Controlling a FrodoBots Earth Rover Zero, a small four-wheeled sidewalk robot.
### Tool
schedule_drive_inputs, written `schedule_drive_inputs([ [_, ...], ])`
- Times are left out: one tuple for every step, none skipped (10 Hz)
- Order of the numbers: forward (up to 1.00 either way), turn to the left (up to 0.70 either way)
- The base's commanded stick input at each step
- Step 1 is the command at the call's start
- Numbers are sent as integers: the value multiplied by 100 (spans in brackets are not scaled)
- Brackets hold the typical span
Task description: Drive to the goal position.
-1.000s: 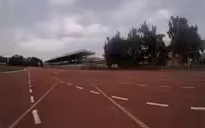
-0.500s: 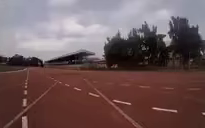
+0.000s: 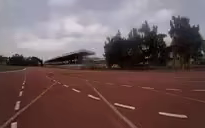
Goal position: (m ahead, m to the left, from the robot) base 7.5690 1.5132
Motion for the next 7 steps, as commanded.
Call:
schedule_drive_inputs([
  [45, 0],
  [45, 0],
  [45, 0],
  [45, 0],
  [45, 0],
  [45, 0],
  [45, 0],
])
